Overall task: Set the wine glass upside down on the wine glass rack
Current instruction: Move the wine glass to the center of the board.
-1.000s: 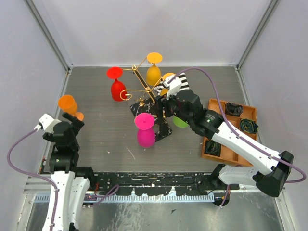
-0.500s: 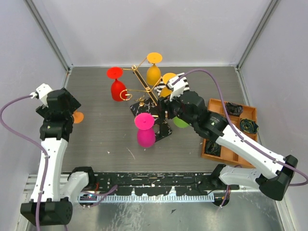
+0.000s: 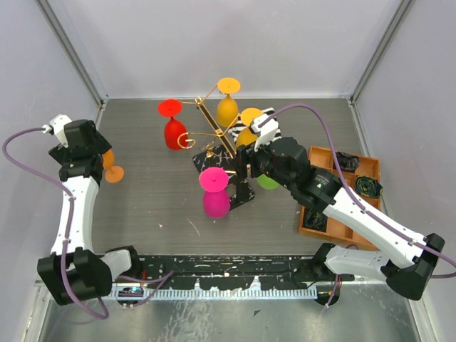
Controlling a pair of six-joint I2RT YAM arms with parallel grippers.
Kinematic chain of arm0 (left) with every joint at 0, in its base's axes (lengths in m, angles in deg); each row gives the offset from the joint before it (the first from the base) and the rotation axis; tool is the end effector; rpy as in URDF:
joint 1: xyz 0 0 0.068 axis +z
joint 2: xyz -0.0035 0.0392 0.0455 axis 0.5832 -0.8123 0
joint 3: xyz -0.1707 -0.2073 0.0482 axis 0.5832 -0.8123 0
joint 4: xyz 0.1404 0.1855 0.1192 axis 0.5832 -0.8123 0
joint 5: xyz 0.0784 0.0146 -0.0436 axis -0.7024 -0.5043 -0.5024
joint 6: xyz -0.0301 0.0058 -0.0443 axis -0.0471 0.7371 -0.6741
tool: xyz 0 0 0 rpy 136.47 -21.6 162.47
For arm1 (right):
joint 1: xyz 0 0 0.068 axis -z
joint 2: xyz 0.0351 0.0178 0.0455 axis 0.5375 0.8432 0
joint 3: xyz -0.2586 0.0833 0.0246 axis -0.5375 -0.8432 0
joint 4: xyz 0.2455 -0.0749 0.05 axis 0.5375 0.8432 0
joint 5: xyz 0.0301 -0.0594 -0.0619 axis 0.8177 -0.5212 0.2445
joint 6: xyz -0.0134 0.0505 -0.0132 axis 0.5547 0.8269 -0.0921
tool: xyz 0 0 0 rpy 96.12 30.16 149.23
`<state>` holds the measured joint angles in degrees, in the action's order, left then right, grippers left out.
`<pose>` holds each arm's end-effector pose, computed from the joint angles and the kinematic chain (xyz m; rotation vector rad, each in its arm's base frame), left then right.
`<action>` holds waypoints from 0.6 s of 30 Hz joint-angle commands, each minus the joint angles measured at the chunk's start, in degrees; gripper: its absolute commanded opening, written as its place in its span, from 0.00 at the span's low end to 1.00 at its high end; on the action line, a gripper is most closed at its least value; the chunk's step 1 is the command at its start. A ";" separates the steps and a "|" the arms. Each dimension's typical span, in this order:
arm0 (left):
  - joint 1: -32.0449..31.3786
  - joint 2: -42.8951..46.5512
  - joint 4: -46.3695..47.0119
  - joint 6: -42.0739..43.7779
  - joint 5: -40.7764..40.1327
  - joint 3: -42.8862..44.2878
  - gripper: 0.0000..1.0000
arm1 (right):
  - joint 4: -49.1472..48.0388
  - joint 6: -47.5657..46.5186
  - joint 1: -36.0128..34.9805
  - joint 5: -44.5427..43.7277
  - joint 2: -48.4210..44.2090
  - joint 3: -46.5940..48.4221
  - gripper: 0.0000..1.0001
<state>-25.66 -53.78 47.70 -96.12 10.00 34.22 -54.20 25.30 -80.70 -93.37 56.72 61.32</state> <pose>0.2376 0.0593 0.3341 -0.8704 1.8806 0.3897 0.1662 0.1776 0.3843 -0.5311 1.8254 0.5453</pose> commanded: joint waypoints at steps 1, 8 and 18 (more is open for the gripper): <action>3.36 -2.23 4.96 -0.70 7.90 2.10 0.98 | 4.37 1.37 0.27 0.56 -0.33 -1.19 0.70; 6.41 -6.12 6.97 -2.40 12.64 2.89 0.98 | 4.17 1.36 0.28 0.91 0.05 -1.30 0.70; 6.41 -12.23 6.81 -3.05 11.94 5.32 0.98 | 4.03 1.26 0.24 1.00 0.10 -1.61 0.70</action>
<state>-19.43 -64.41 52.64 -98.37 21.43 37.39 -54.31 25.28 -80.70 -93.19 56.75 61.25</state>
